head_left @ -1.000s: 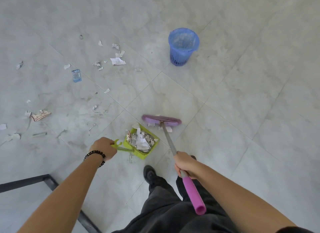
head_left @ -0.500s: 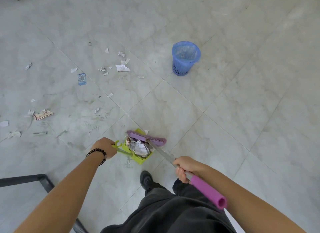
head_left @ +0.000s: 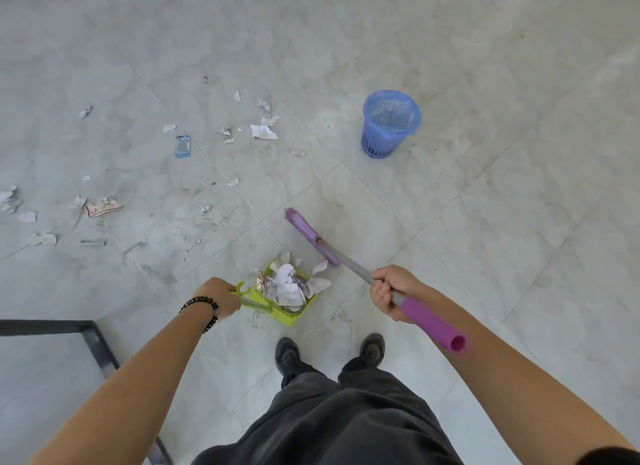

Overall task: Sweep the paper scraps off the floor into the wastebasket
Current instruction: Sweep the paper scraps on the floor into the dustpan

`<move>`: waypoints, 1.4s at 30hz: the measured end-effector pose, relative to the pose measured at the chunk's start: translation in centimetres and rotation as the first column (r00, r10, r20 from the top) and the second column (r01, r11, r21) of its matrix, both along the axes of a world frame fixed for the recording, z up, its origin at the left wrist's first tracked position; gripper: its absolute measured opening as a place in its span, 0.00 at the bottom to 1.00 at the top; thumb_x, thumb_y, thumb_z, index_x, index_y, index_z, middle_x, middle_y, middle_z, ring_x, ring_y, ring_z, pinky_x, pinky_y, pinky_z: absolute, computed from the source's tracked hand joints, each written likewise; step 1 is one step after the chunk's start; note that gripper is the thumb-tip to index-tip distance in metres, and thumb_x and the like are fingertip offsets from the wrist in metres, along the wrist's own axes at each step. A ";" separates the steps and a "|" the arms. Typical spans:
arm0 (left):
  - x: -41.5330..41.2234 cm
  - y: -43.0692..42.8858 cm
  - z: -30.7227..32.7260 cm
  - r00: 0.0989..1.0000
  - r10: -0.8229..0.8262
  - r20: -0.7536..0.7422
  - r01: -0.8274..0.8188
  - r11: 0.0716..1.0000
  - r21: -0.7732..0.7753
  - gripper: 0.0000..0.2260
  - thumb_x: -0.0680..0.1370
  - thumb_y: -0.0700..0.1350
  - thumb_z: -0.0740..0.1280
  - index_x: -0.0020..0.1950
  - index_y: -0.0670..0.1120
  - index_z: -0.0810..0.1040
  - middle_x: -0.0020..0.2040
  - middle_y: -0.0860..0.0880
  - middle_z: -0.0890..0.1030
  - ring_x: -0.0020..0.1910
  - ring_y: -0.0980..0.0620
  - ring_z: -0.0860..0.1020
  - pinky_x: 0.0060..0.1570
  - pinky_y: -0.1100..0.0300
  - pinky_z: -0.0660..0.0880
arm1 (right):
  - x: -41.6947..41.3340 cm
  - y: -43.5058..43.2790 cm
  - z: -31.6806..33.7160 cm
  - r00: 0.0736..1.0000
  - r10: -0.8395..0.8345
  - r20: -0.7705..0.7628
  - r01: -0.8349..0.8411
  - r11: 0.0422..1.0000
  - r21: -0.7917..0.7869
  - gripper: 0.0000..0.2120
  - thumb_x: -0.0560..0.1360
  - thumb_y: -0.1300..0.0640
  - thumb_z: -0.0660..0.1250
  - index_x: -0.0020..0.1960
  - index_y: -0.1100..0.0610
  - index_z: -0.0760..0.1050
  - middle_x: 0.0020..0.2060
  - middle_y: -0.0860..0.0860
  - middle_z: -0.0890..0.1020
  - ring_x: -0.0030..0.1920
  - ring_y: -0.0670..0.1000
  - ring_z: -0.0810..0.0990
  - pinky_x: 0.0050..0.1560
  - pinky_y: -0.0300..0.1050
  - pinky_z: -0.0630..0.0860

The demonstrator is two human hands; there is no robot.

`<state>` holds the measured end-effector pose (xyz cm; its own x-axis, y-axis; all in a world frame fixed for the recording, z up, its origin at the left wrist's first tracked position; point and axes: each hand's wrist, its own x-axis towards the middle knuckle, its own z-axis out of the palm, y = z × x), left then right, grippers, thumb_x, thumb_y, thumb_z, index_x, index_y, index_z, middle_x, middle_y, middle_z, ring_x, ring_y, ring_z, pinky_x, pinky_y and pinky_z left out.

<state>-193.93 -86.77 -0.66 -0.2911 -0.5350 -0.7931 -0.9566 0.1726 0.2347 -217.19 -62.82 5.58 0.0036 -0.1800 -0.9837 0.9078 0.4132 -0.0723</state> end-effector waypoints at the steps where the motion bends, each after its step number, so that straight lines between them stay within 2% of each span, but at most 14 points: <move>1: 0.2 0.4 -0.1 1.000 0.011 0.001 -0.011 1.000 0.001 0.19 0.74 0.34 0.62 0.61 0.45 0.81 0.31 0.48 0.74 0.26 0.50 0.69 0.24 0.65 0.66 | 0.1 -0.5 -0.2 0.997 0.070 -0.018 -0.070 0.997 0.021 0.19 0.80 0.56 0.54 0.31 0.56 0.64 0.19 0.46 0.66 0.14 0.41 0.65 0.14 0.30 0.63; 4: 0.5 1.9 -0.5 1.000 0.009 0.012 -0.008 1.000 -0.028 0.19 0.73 0.37 0.62 0.61 0.47 0.82 0.36 0.50 0.78 0.33 0.50 0.75 0.27 0.65 0.69 | 1.4 -1.3 -1.3 0.943 0.305 -0.134 -0.300 0.952 0.060 0.18 0.79 0.60 0.52 0.31 0.57 0.63 0.16 0.49 0.67 0.14 0.44 0.65 0.15 0.31 0.64; 7: 0.1 2.9 -0.3 1.000 0.004 0.029 -0.002 0.998 -0.064 0.16 0.73 0.39 0.63 0.56 0.48 0.83 0.41 0.49 0.81 0.37 0.48 0.78 0.30 0.64 0.72 | 4.0 -1.2 -3.1 0.764 0.545 -0.347 -0.537 0.834 0.128 0.19 0.76 0.66 0.50 0.28 0.61 0.65 0.17 0.54 0.68 0.19 0.50 0.68 0.21 0.38 0.69; 9: -0.3 3.3 -0.4 0.999 0.007 0.035 -0.004 0.998 -0.069 0.13 0.73 0.39 0.63 0.52 0.48 0.83 0.41 0.48 0.82 0.36 0.49 0.77 0.31 0.64 0.72 | 5.7 -0.9 -3.4 0.727 0.591 -0.350 -0.577 0.802 0.155 0.18 0.77 0.67 0.50 0.30 0.62 0.68 0.19 0.54 0.69 0.19 0.49 0.68 0.22 0.37 0.68; 11: -0.7 3.3 -0.4 0.999 0.002 0.043 0.000 0.998 -0.069 0.09 0.73 0.39 0.63 0.46 0.50 0.80 0.41 0.48 0.82 0.34 0.49 0.76 0.30 0.64 0.72 | 7.1 -0.6 -3.4 0.733 0.606 -0.309 -0.593 0.792 0.146 0.15 0.79 0.65 0.49 0.41 0.64 0.73 0.22 0.53 0.69 0.19 0.48 0.68 0.22 0.38 0.68; 14: -1.4 3.1 -0.7 0.999 0.010 0.040 -0.008 0.998 -0.060 0.10 0.72 0.38 0.62 0.35 0.52 0.75 0.40 0.48 0.80 0.33 0.50 0.75 0.31 0.64 0.71 | 8.3 0.1 -3.3 0.846 0.504 -0.176 -0.494 0.864 0.096 0.16 0.79 0.63 0.50 0.60 0.63 0.72 0.25 0.51 0.69 0.20 0.46 0.67 0.21 0.37 0.67; 16: -1.7 3.1 -0.8 0.999 0.011 0.034 -0.010 0.999 -0.049 0.12 0.72 0.38 0.62 0.33 0.52 0.73 0.38 0.48 0.79 0.32 0.50 0.74 0.30 0.64 0.70 | 8.2 0.7 -3.1 0.934 0.355 -0.027 -0.354 0.934 0.042 0.12 0.78 0.62 0.51 0.50 0.60 0.73 0.23 0.50 0.69 0.18 0.44 0.66 0.18 0.34 0.66; 20: -1.7 3.5 -0.7 1.000 0.008 0.017 -0.007 0.999 -0.039 0.07 0.70 0.37 0.62 0.37 0.47 0.77 0.33 0.48 0.75 0.30 0.49 0.71 0.28 0.66 0.67 | 7.0 1.0 -2.3 0.950 0.302 0.084 -0.302 0.953 -0.017 0.12 0.78 0.60 0.53 0.36 0.57 0.64 0.20 0.48 0.68 0.17 0.43 0.65 0.17 0.33 0.65; 25: -1.2 3.1 -0.4 0.996 0.084 0.021 -0.084 0.996 0.039 0.09 0.70 0.34 0.59 0.35 0.48 0.70 0.30 0.46 0.70 0.27 0.48 0.66 0.28 0.65 0.63 | 4.1 0.9 -0.5 0.966 0.249 0.075 -0.250 0.968 0.008 0.15 0.80 0.61 0.55 0.34 0.57 0.66 0.21 0.48 0.66 0.15 0.43 0.64 0.13 0.33 0.63; 31: -1.2 2.5 0.0 0.987 0.160 0.022 -0.162 0.975 0.150 0.08 0.75 0.32 0.58 0.45 0.43 0.74 0.34 0.41 0.80 0.25 0.48 0.71 0.23 0.64 0.67 | -1.5 2.8 0.4 0.960 -0.148 0.239 0.176 0.980 -0.098 0.18 0.81 0.58 0.57 0.32 0.59 0.67 0.21 0.49 0.68 0.15 0.44 0.69 0.13 0.35 0.68; 36: -1.3 2.7 -0.1 0.996 0.089 0.027 -0.093 0.981 0.170 0.10 0.74 0.33 0.59 0.53 0.35 0.76 0.36 0.43 0.85 0.23 0.49 0.71 0.23 0.64 0.66 | -2.7 2.2 1.3 0.976 -0.122 0.178 0.137 0.987 -0.078 0.20 0.80 0.57 0.56 0.30 0.59 0.68 0.20 0.48 0.68 0.15 0.43 0.68 0.14 0.34 0.68; 38: -1.4 2.7 -0.3 0.997 0.057 0.052 -0.065 0.982 0.176 0.11 0.74 0.34 0.60 0.54 0.35 0.77 0.40 0.42 0.86 0.28 0.48 0.77 0.25 0.60 0.71 | -1.9 1.2 1.3 0.994 -0.037 0.100 0.042 0.998 -0.043 0.17 0.79 0.57 0.56 0.31 0.57 0.66 0.21 0.47 0.68 0.15 0.43 0.67 0.14 0.33 0.67; 40: -1.3 2.7 -0.5 0.998 0.014 0.067 -0.025 0.986 0.163 0.10 0.74 0.35 0.65 0.55 0.36 0.77 0.46 0.40 0.86 0.47 0.40 0.84 0.41 0.47 0.81 | -0.8 0.0 0.6 0.997 0.073 0.020 -0.073 0.997 -0.002 0.16 0.79 0.59 0.55 0.32 0.56 0.65 0.20 0.47 0.67 0.14 0.43 0.66 0.13 0.32 0.65; 42: -1.2 2.6 -0.7 0.998 0.007 0.069 -0.016 0.990 0.140 0.11 0.73 0.36 0.68 0.55 0.37 0.78 0.49 0.39 0.85 0.58 0.38 0.80 0.54 0.43 0.78 | 0.7 -1.2 -0.7 0.986 0.163 -0.041 -0.162 0.986 0.030 0.15 0.79 0.61 0.53 0.33 0.56 0.64 0.18 0.48 0.67 0.14 0.44 0.65 0.13 0.32 0.64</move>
<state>-195.09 -84.13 -1.32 -0.2286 -0.4199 -0.8783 -0.9729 0.1313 0.1905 -216.46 -64.06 4.89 -0.0121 -0.1541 -0.9880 0.8247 0.5573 -0.0970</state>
